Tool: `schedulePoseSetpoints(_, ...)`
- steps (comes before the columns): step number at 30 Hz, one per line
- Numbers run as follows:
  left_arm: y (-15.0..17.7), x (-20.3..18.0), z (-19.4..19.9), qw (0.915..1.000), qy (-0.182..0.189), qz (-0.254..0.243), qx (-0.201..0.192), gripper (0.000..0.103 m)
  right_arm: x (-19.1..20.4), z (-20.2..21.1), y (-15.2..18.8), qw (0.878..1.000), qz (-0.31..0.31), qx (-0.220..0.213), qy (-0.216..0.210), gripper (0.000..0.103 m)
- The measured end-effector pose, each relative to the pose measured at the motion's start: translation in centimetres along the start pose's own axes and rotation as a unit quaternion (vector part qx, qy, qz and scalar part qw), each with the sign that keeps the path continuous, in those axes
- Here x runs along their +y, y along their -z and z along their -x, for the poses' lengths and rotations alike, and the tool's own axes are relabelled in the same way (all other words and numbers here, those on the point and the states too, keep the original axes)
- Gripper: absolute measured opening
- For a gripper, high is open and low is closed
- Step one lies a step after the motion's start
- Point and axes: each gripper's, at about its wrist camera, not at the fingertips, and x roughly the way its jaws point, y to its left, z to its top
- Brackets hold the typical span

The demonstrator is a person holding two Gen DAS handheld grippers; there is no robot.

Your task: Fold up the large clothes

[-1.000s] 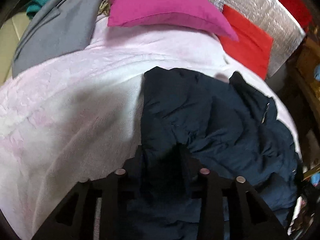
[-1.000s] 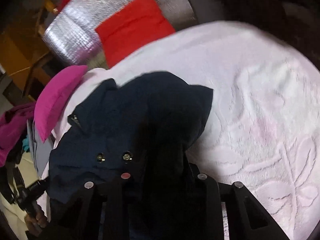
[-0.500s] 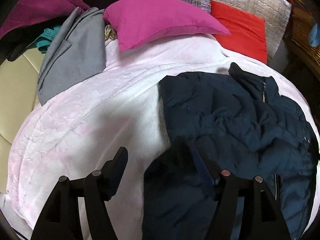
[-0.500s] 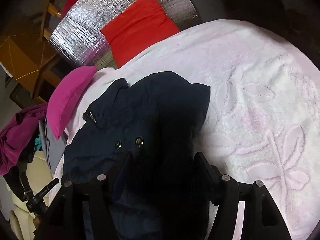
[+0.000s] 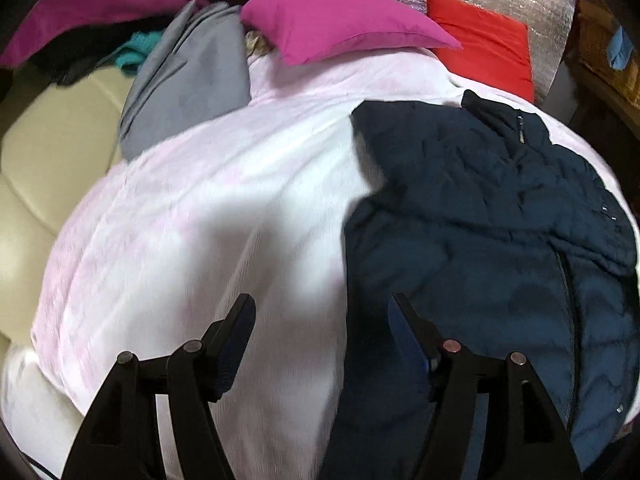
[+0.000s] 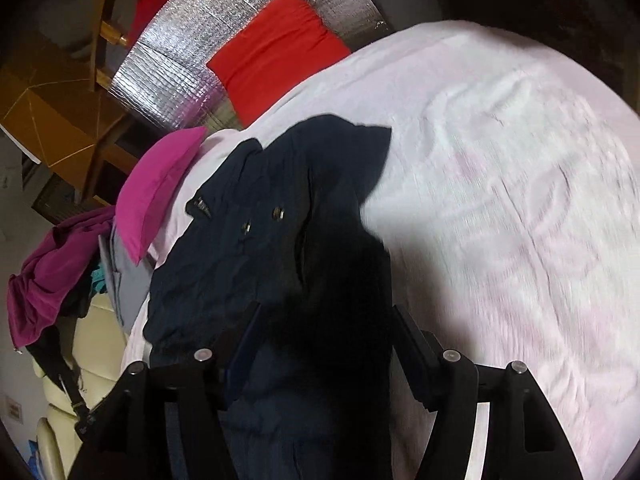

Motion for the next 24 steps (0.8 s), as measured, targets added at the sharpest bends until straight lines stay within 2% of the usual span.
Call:
schedulePoseSetpoints(5, 3.7, 0.3, 1.0, 0.9997, 0.010, 0.015, 0.017, 0.070, -0.9, 1.0, 3.1, 1.000, -0.003, 0.012, -0.006, 0.067)
schedulePoseSetpoints(8, 4.7, -0.1, 0.9, 0.9995, 0.009, 0.010, 0.030, 0.070, -1.8, 1.3, 4.5, 1.000, -0.017, 0.020, -0.008, 0.067)
schedulePoseSetpoints(11, 5.1, -0.1, 1.0, 0.9994, 0.012, 0.018, 0.026, 0.070, -2.2, 1.9, 5.0, 1.000, -0.024, 0.013, -0.013, 0.067)
schedulePoseSetpoints(14, 5.0, -0.3, 1.1, 0.9997, -0.007, 0.019, 0.009, 0.070, -2.2, 2.2, 5.3, 0.999, -0.026, 0.006, -0.016, 0.067)
schedulePoseSetpoints(18, 5.0, -1.6, 2.0, 0.9989, -0.043, -0.007, -0.019, 0.070, -1.6, 2.2, 5.6, 1.000, -0.014, 0.009, -0.007, 0.067)
schedulePoseSetpoints(22, 5.9, -2.9, 3.3, 0.9961, -0.062, -0.039, -0.048, 0.070, -1.1, 2.5, 6.7, 1.000, 0.002, 0.013, -0.004, 0.067)
schedulePoseSetpoints(24, 6.2, -3.3, 3.9, 0.9954, -0.059, -0.049, -0.057, 0.070, -1.1, 2.8, 7.3, 1.000, 0.006, 0.015, -0.002, 0.067)
